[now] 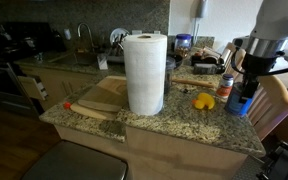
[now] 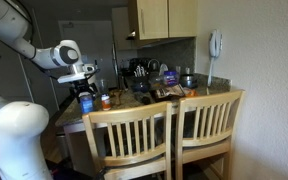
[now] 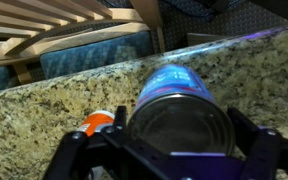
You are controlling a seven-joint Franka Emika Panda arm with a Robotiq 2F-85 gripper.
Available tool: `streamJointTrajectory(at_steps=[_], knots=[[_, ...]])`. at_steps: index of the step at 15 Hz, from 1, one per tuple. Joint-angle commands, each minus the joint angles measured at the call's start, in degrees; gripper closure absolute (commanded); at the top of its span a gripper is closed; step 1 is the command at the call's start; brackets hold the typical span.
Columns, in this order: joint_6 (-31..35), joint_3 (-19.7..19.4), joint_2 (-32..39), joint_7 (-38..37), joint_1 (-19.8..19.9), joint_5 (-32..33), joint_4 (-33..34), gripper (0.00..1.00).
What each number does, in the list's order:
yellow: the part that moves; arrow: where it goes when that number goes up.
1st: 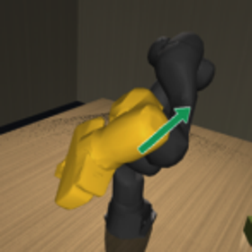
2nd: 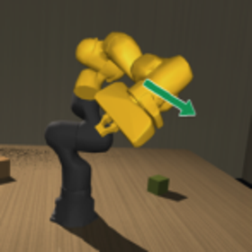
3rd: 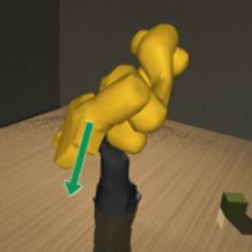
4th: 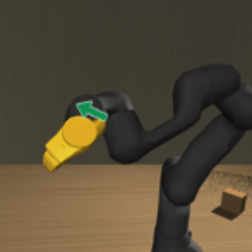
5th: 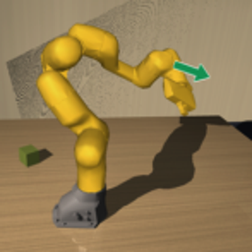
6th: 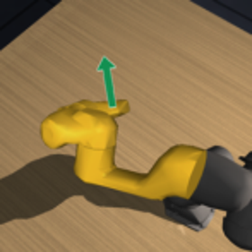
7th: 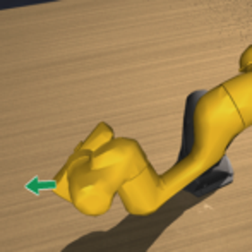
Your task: Pick the blue tin on the counter and put it in the bowl
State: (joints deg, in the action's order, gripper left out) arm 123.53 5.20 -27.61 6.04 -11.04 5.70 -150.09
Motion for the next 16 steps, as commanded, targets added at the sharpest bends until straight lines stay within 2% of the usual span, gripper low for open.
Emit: streamJointTrajectory(at_steps=[1,9,10,11,13,16], knots=[[-0.06,0.51,0.51,0.2,0.58,-0.32,0.09,0.0],[-0.06,0.51,0.78,0.18,0.58,-0.36,0.17,0.0],[0.07,0.76,0.7,-0.17,0.73,0.08,0.08,0.25],[0.17,0.74,0.68,0.0,0.68,0.1,0.02,0.26],[0.23,0.7,0.52,0.16,0.63,0.01,0.13,0.4],[0.55,0.75,0.42,0.16,0.78,0.35,0.21,0.43]])
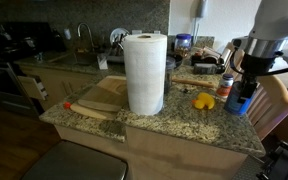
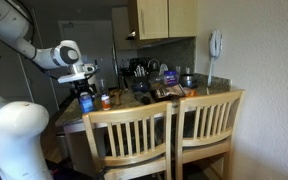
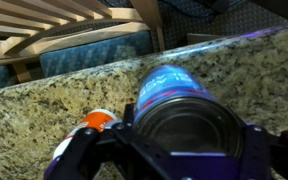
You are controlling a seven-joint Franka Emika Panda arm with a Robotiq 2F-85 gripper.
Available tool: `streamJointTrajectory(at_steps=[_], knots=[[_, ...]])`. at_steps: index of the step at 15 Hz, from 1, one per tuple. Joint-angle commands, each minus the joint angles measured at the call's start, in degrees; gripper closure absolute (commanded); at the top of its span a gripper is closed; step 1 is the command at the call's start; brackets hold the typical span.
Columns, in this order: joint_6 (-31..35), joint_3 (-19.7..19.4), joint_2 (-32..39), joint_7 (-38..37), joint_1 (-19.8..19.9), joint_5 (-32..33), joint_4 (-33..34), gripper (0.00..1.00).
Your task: Pick the blue tin on the counter and put it in the bowl
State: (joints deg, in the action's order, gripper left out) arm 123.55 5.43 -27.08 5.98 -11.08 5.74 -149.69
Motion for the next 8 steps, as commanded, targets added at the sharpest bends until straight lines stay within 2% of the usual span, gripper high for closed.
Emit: streamJointTrajectory(at_steps=[1,4,8], knots=[[0.46,0.54,-0.07,0.22,0.83,0.36,-0.14,0.43],[0.25,0.04,0.04,1.48,0.41,-0.34,0.45,0.43],[-4.46,1.19,-8.78,5.23,-0.61,2.83,4.33,0.43]])
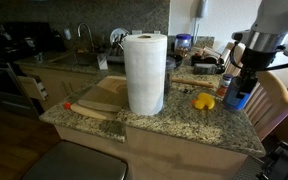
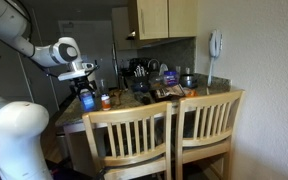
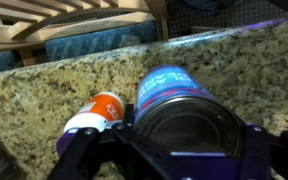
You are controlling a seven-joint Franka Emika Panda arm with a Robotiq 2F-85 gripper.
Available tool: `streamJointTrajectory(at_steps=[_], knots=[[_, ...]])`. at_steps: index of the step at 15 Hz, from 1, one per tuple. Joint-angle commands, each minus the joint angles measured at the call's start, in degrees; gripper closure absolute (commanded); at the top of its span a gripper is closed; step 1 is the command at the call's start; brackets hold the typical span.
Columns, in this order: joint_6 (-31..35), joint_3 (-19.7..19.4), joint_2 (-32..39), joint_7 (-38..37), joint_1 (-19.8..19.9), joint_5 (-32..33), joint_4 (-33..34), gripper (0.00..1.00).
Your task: Pick the blue tin on the counter and put it in the bowl
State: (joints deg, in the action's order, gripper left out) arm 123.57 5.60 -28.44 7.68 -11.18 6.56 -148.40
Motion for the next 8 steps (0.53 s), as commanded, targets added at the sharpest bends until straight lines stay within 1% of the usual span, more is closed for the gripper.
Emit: streamJointTrajectory(at_steps=[1,3,5,6,7,8], knots=[[-5.25,1.0,-8.7,5.3,-1.17,2.47,4.32,0.43],[-9.88,0.83,-11.05,9.1,-2.82,2.54,8.7,0.43],[-14.96,2.6,-12.0,9.32,-2.64,4.9,14.65,0.43],[-15.43,4.01,-11.93,7.03,-1.33,7.25,17.78,0.43],[-15.78,4.37,-10.43,6.35,-0.48,8.93,21.67,0.43],[-15.66,5.24,-9.19,3.74,1.18,11.14,25.08,0.43]])
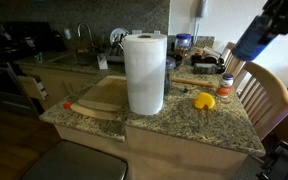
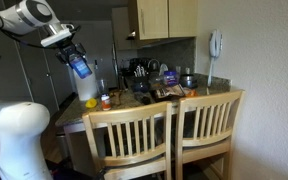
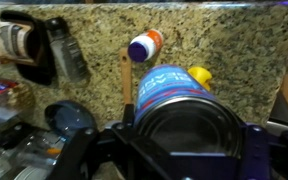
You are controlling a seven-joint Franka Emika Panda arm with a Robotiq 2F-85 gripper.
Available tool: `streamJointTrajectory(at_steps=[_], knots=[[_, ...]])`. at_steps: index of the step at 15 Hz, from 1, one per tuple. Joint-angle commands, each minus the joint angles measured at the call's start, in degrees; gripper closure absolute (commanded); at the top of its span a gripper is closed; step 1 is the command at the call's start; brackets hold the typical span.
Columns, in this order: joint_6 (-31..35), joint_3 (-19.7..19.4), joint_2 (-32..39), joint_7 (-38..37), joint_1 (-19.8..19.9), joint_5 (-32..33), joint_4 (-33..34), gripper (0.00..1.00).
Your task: Pick the blue tin on the counter and put it in the bowl
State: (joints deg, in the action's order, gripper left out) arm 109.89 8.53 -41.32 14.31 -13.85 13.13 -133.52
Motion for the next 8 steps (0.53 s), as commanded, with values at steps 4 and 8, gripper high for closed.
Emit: streamJointTrajectory(at_steps=[4,8], knots=[[-2.08,3.41,11.68,-8.07,9.07,11.77,23.57,0.43],[-3.51,1.19,23.52,-7.57,11.38,12.31,35.8,0.43]])
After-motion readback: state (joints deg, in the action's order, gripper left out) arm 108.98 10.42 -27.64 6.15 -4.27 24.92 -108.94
